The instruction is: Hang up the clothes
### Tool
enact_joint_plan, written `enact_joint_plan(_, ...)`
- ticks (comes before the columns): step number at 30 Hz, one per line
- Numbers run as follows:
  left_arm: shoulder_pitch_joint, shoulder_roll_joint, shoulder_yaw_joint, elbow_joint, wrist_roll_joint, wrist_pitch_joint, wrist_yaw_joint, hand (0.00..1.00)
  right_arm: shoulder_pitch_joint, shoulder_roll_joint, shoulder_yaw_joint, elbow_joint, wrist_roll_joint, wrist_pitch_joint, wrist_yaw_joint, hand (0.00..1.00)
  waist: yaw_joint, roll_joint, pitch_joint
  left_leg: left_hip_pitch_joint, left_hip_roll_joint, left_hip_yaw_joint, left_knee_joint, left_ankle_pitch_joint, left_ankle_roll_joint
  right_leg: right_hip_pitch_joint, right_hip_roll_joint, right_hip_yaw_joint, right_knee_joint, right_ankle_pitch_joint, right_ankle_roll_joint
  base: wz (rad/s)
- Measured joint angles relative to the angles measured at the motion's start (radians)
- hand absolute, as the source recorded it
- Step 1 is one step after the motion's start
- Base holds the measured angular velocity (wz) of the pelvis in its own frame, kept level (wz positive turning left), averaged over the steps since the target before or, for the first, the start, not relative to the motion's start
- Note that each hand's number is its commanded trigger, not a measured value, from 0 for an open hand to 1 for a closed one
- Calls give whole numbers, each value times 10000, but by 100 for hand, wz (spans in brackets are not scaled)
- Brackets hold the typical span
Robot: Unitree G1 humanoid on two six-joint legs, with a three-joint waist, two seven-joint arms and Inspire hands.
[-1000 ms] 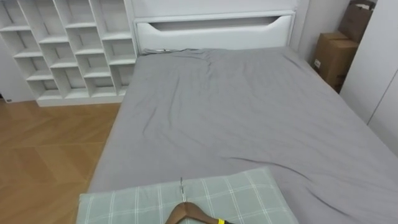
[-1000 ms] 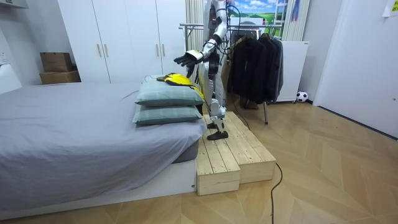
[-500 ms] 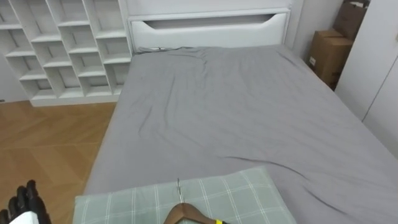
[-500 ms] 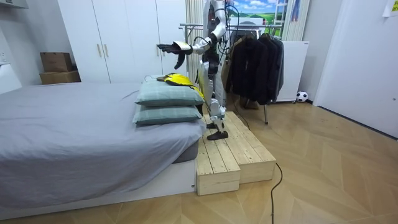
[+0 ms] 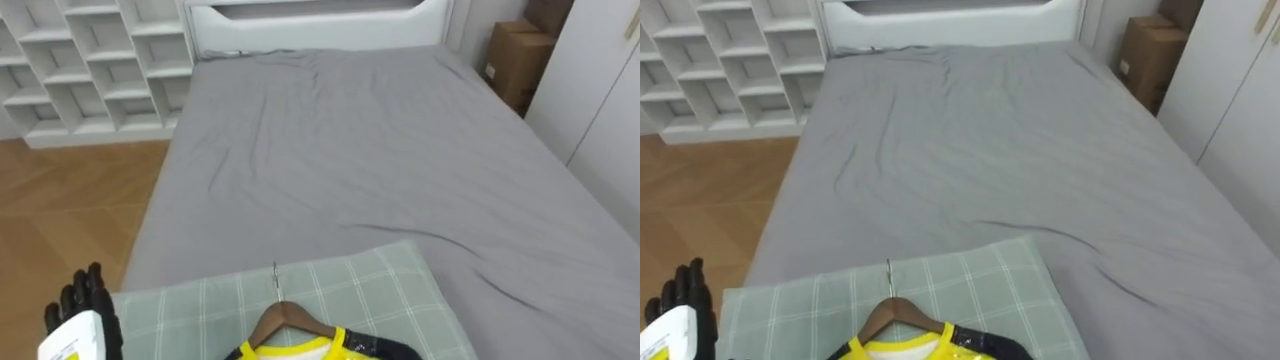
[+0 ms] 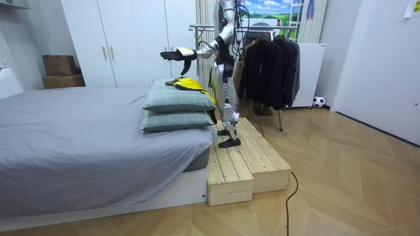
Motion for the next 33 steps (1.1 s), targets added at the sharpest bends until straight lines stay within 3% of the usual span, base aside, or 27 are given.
enact_joint_plan(6,-1116,-69,-586,1084,-91,4,-36,0,-571,107,894,567,1147,92,-152,0,-1,-121,45,-510,-2,-1,-2,130,-19,-503,5,-4,9,52,-42,0)
enact_joint_plan(13,-1245,-168,-1147,1169,-259,-102,-45,0,-932,174,1866,752,2087,83,-357,0,-29,-216,79,-1241,35,-4,15,267,-20,-1224,18,-15,-1,187,-85,0)
enact_joint_plan(18,-1962,-172,-1625,1602,-443,-193,-74,0,-1425,269,2479,897,2184,79,-350,0,-30,-362,163,-1657,60,-10,4,393,-7,-1609,-18,-119,20,230,-98,5)
enact_joint_plan(24,-2117,-541,-1699,1878,-392,-206,-370,0,-1593,541,2471,1029,2150,91,-218,0,-40,-380,182,-1688,50,-168,-19,393,-7,-1609,-21,-231,5,237,-101,5)
enact_joint_plan(33,-2104,-572,-1738,1883,-427,-203,-538,0,-1592,606,2471,1027,2223,87,99,0,0,-382,188,-1624,41,-282,-187,395,-10,-1610,-23,-301,-2,236,-101,2)
